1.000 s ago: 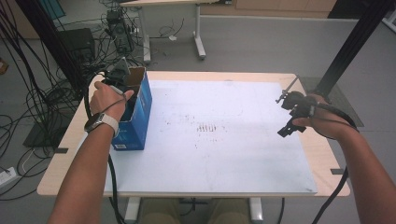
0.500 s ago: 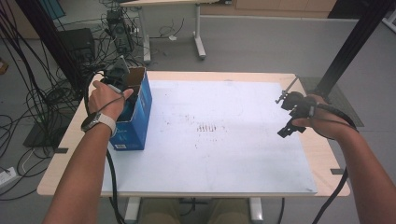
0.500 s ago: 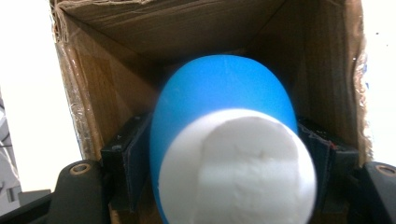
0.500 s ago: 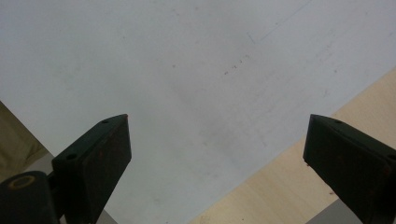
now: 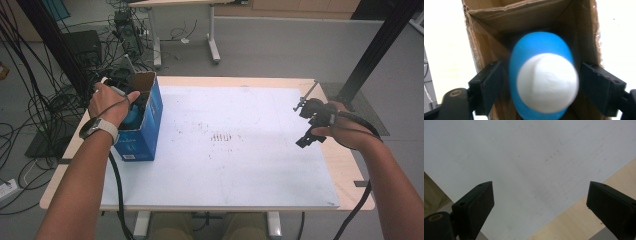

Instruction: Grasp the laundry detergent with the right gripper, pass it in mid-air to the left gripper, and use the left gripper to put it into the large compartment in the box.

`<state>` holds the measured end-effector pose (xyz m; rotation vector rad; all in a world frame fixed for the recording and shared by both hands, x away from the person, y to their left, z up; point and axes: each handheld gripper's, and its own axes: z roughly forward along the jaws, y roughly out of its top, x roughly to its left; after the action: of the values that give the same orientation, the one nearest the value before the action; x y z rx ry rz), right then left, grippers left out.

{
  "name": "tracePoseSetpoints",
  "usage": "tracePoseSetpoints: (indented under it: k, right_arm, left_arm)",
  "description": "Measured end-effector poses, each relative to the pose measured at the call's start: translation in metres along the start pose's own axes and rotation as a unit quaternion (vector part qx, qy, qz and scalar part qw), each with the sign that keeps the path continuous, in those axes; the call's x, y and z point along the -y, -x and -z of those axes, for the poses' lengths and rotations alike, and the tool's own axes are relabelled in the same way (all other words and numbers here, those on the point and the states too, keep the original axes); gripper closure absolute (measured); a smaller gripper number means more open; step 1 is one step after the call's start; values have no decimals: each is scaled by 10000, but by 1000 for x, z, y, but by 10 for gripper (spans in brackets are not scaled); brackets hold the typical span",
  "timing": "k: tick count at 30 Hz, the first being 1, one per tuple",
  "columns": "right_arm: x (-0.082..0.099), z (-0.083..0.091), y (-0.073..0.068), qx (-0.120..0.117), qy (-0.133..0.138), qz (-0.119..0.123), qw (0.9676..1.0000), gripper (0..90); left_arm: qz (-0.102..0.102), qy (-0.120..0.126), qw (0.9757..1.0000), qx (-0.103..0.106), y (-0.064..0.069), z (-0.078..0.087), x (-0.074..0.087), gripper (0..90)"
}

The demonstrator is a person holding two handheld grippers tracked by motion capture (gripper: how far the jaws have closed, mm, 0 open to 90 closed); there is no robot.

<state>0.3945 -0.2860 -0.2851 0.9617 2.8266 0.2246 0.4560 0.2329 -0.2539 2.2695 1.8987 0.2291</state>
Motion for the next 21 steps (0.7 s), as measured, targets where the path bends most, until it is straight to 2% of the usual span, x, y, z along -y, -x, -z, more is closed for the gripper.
tracePoseSetpoints:
  k: [2, 9, 10, 14, 18, 20, 21]
  right_arm:
    - [1, 1, 0, 17, -6, -7, 10000, 76]
    - [2, 4, -2, 41, -5, 10, 10000, 76]
    - [2, 4, -2, 41, -9, 2, 10000, 76]
    - [3, 5, -2, 42, -7, -16, 10000, 76]
    - [4, 7, -2, 62, 0, -3, 10000, 76]
    - [3, 8, -3, 69, -20, -1, 10000, 76]
    - [3, 8, -3, 77, -11, 6, 10000, 75]
  left_arm:
    - [2, 43, 10000, 5, -1, 4, 0, 149]
    - [-230, 156, 9996, 60, -3, 21, -1, 108]
    - [-281, 192, 9994, 27, -3, 24, -1, 102]
    - [-483, 259, 9984, 135, -3, 40, -1, 76]
    - [-819, 372, 9957, 202, 2, 58, 0, 68]
    - [-981, 438, 9938, 285, 5, 69, 0, 64]
    - [-1061, 459, 9925, 400, 7, 73, 1, 61]
